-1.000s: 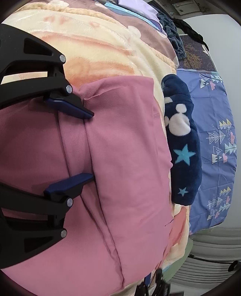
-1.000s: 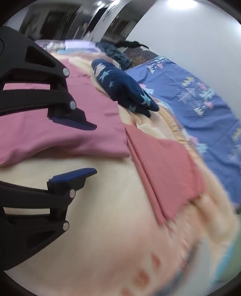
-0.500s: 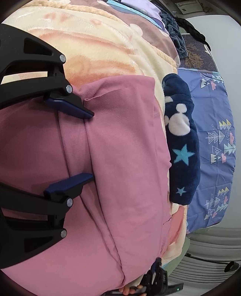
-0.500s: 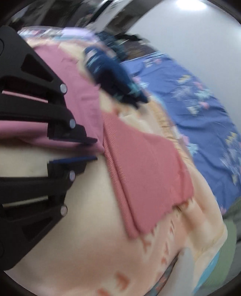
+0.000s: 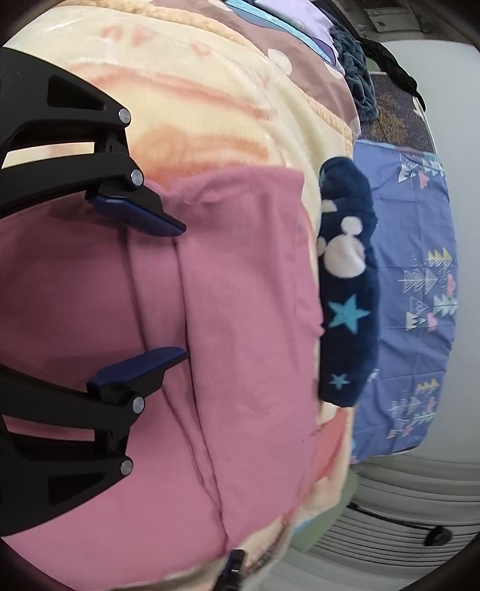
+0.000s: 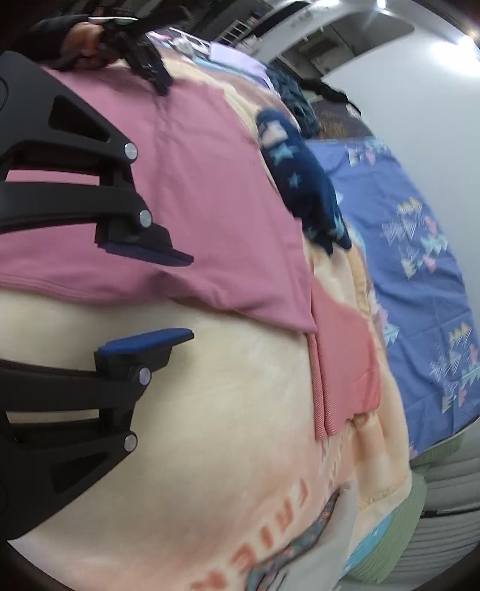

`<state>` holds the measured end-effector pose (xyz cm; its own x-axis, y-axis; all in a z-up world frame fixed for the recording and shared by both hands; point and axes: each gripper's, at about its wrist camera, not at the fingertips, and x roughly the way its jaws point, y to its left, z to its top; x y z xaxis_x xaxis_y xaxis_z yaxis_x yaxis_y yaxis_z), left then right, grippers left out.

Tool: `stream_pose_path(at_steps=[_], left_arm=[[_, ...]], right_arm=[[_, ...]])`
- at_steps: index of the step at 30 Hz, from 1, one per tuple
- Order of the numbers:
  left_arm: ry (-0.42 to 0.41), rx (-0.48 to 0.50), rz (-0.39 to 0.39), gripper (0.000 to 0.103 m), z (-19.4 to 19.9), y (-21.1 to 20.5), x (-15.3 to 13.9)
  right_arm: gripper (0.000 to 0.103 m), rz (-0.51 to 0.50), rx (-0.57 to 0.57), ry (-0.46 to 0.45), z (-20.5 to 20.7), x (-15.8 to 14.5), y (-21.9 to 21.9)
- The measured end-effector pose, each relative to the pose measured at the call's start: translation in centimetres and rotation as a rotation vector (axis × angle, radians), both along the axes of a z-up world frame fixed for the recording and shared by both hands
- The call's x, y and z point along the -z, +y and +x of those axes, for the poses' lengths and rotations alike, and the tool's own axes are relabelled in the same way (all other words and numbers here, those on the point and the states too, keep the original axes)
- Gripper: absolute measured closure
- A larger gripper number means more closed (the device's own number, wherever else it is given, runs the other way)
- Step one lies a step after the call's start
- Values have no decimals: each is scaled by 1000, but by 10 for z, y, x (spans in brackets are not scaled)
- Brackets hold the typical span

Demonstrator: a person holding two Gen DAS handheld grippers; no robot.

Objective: Fold small clothes

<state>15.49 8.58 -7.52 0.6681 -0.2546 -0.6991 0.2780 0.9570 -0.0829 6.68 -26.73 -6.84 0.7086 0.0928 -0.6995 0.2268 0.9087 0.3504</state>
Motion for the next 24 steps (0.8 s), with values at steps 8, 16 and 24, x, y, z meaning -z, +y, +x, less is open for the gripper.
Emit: stream_pose_path(at_steps=[8, 16, 24], left_arm=[[48, 119, 18, 40, -84, 28, -3], [134, 215, -47, 40, -146, 56, 19], [171, 290, -100, 40, -183, 66, 24]], right_arm=[[67, 109, -125, 10, -97, 22, 10], [67, 174, -219, 8, -143, 22, 27], [67, 185, -269, 41, -185, 30, 44]])
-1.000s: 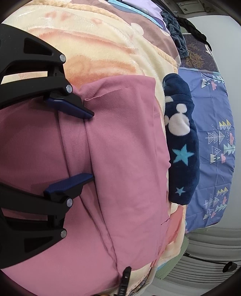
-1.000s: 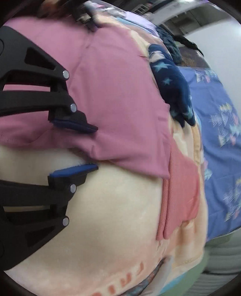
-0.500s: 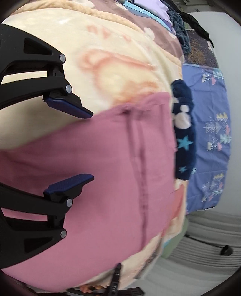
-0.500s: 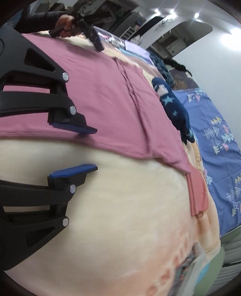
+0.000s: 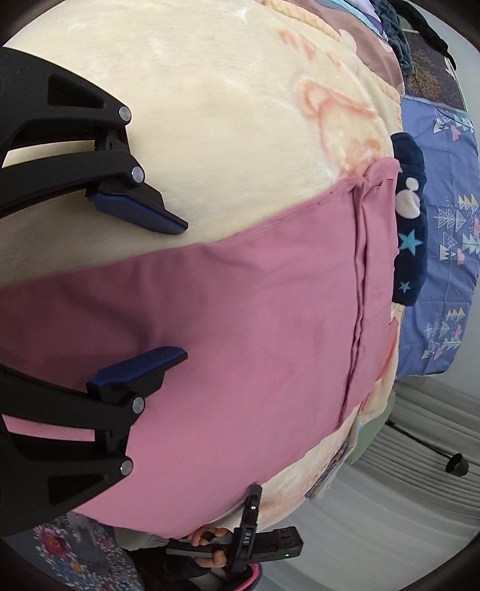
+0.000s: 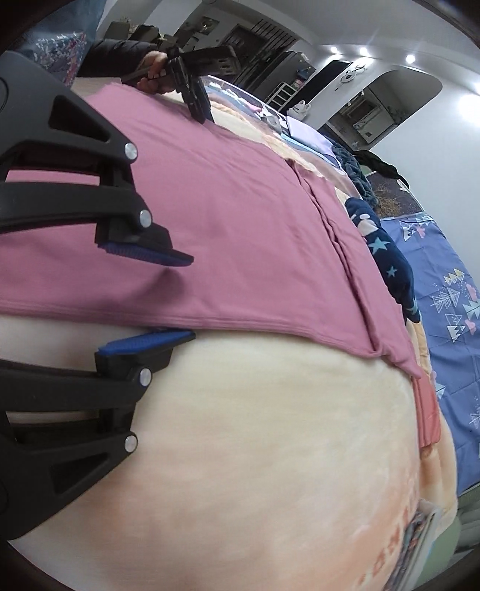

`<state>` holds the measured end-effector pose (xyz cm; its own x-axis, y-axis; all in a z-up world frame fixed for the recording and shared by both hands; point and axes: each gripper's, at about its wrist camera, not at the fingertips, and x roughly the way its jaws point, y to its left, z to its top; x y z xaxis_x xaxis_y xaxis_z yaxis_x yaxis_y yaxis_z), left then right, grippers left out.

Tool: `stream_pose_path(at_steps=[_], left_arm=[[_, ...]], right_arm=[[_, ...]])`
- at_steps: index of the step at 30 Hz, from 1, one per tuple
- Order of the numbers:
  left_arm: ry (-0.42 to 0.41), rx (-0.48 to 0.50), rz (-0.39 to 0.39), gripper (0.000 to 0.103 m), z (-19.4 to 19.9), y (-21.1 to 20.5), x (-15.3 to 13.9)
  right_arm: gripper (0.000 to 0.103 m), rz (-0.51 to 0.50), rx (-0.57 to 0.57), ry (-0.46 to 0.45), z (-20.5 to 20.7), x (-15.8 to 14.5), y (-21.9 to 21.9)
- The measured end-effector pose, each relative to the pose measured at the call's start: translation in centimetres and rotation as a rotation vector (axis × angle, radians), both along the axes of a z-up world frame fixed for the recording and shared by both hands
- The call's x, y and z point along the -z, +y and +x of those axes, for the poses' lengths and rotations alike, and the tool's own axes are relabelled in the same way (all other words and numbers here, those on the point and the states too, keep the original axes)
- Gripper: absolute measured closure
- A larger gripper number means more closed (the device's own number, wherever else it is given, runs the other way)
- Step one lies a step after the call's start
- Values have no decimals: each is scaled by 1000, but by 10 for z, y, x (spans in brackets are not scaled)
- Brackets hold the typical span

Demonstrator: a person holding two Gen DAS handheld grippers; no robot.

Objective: Fold small clothes

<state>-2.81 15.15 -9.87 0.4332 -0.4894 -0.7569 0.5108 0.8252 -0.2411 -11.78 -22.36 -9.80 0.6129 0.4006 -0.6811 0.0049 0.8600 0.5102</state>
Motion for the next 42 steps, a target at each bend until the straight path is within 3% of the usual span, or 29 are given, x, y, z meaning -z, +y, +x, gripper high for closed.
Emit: stream_pose_path(at_steps=[3, 8, 13, 18, 22, 23, 24, 25, 28, 36, 42], left_arm=[[-1, 40, 5, 40, -23, 4, 1], [47, 64, -73, 40, -60, 22, 0], [61, 74, -89, 40, -90, 29, 0], [65, 44, -103, 57, -97, 37, 1], [65, 29, -120, 61, -101, 44, 1], [66, 20, -127, 64, -98, 43, 2], [64, 2, -134, 77, -93, 42, 2], [59, -21, -152, 101, -90, 42, 0], [-3, -61, -261, 101, -86, 39, -28], [-271, -63, -394, 101, -74, 37, -131], [-416, -73, -484, 101, -112, 51, -178]], right_arm=[[67, 13, -16, 18, -20, 2, 2], [67, 71, -35, 19, -57, 2, 1], [67, 77, -64, 32, -80, 0, 6], [67, 96, -61, 36, -83, 0, 4], [67, 92, -84, 27, -91, -2, 6], [77, 98, -84, 24, -87, -1, 5], [89, 115, -79, 19, -85, 0, 5], [98, 144, -82, 11, -82, 0, 5], [99, 214, -85, -78, -77, -14, 7], [99, 314, -22, -409, -64, -109, -25], [101, 228, -39, -613, -106, -172, -23]])
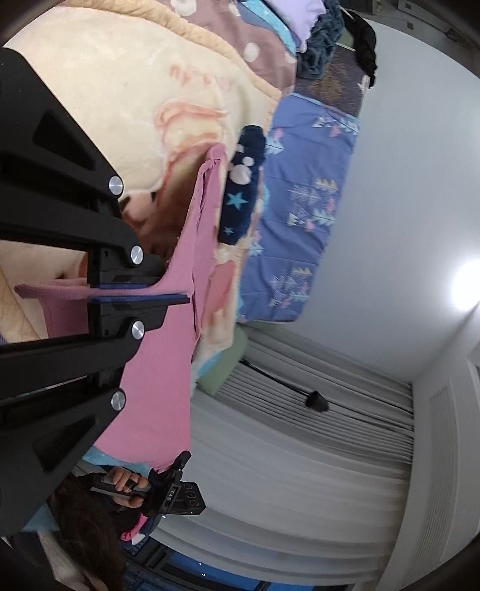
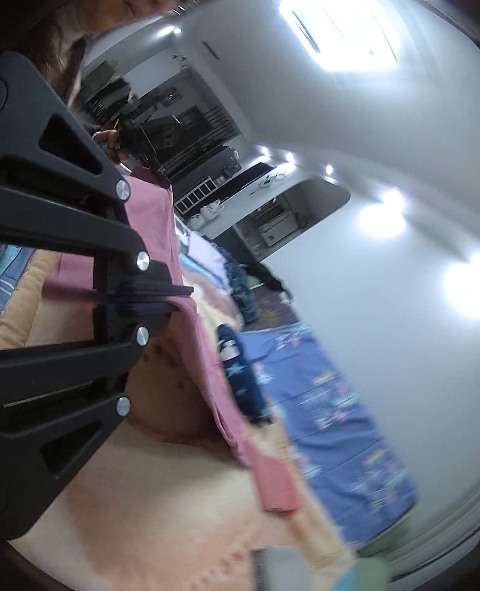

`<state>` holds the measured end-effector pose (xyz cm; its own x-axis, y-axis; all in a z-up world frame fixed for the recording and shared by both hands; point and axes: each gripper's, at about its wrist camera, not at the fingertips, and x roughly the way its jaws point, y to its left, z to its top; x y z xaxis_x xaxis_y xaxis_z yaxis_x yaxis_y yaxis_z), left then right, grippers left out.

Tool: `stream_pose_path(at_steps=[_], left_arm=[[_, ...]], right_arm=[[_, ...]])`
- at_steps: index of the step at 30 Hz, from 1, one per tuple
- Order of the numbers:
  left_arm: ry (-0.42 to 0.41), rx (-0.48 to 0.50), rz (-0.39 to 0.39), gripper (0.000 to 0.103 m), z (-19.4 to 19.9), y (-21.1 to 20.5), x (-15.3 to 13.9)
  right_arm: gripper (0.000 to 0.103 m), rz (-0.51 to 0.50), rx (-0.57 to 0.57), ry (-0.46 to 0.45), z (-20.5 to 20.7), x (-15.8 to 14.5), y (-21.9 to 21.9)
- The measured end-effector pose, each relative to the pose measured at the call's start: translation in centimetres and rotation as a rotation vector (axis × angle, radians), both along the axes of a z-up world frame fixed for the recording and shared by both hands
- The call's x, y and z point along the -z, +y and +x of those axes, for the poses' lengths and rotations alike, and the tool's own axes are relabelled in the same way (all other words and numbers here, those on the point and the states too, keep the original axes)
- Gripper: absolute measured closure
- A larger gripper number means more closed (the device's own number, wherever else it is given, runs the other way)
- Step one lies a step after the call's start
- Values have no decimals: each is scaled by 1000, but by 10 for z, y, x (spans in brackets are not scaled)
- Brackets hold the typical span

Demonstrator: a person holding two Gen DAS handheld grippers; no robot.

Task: Fold small clothes
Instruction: 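Grasp the shirt hem with both tools and lift it toward the collar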

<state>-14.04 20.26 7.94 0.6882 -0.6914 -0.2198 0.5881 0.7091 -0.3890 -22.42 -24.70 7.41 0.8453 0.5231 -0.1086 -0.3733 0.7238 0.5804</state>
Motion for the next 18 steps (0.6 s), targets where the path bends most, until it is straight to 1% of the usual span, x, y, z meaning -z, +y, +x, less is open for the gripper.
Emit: stream_pose_path(at_steps=[1, 3, 5, 6, 7, 10, 12, 15, 18], left_arm=[[-21, 1, -13, 101, -11, 2, -4], [-48, -3, -20, 101, -30, 5, -7], [-47, -21, 2, 101, -37, 3, -2], [-28, -28, 10, 101, -33, 3, 2], [12, -32, 14, 101, -25, 3, 12], [124, -51, 32, 101, 8, -3, 36], [173, -54, 50, 101, 29, -10, 51], [220, -55, 60, 101, 56, -13, 65], [237, -61, 65, 101, 85, -15, 68]], right_arm=[[101, -18, 9, -46, -15, -7, 2], [101, -43, 33, -102, -37, -14, 1], [100, -74, 75, -108, -48, -13, 0], [100, -73, 83, -91, -46, -10, -4], [100, -65, 90, -51, -37, -2, -7], [100, -21, 100, 78, -2, 27, -14], [100, -13, 115, 146, 23, 44, -14], [100, 17, 122, 214, 63, 64, -17], [100, 29, 132, 246, 96, 72, -23]])
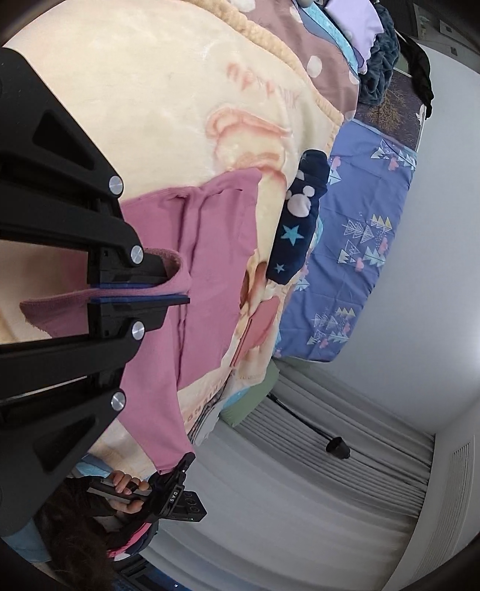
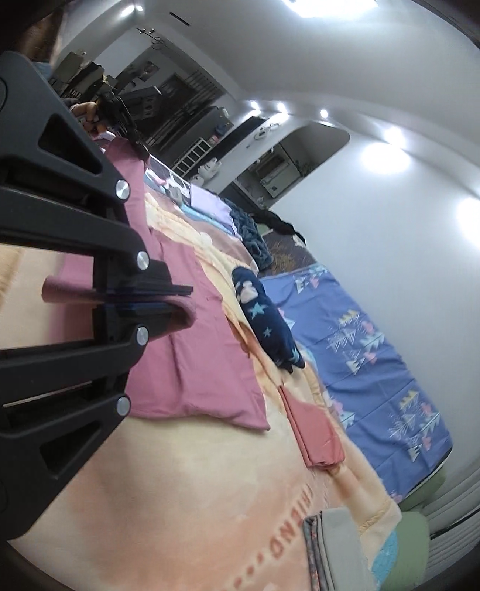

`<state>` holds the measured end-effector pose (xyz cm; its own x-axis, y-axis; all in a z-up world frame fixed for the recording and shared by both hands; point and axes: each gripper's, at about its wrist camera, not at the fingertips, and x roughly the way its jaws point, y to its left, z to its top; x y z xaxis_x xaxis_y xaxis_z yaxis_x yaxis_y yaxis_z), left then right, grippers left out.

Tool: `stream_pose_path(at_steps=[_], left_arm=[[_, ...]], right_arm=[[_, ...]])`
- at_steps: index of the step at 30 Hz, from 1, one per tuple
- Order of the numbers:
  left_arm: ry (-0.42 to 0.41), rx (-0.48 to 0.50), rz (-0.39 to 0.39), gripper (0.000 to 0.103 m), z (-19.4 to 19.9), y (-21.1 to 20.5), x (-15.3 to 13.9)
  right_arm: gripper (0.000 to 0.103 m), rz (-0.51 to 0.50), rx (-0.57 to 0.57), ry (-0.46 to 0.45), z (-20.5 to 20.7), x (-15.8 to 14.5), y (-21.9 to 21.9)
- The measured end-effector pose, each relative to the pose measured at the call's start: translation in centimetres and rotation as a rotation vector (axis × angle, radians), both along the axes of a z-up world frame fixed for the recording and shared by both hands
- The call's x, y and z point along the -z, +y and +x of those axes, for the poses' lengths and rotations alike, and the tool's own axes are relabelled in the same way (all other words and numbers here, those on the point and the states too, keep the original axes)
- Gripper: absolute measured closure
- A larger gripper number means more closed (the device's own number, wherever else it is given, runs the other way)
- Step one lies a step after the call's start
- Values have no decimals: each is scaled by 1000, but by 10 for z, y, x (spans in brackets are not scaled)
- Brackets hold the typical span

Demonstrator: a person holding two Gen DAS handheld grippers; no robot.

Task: Fold small clothes
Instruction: 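Grasp the shirt hem with both tools and lift it toward the collar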

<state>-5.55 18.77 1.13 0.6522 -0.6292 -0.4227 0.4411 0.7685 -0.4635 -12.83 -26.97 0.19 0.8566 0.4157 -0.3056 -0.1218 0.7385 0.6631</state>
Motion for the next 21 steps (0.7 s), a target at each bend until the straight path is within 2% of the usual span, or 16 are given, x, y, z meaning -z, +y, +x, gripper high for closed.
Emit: stream_pose_path(at_steps=[4, 8, 13, 17, 21], left_arm=[[17, 0, 15, 101, 51, -7, 0], [61, -6, 38, 101, 106, -16, 11], [195, -40, 58, 101, 169, -27, 56], [264, -54, 62, 101, 185, -27, 80], [276, -38, 43, 80, 176, -20, 82]], right_arm=[[100, 2, 24, 29, 49, 6, -7], [100, 11, 49, 111, 109, 28, -18], [100, -17, 73, 231, 158, 64, -21], [97, -6, 74, 293, 169, 85, -23], [96, -27, 48, 294, 160, 84, -20]])
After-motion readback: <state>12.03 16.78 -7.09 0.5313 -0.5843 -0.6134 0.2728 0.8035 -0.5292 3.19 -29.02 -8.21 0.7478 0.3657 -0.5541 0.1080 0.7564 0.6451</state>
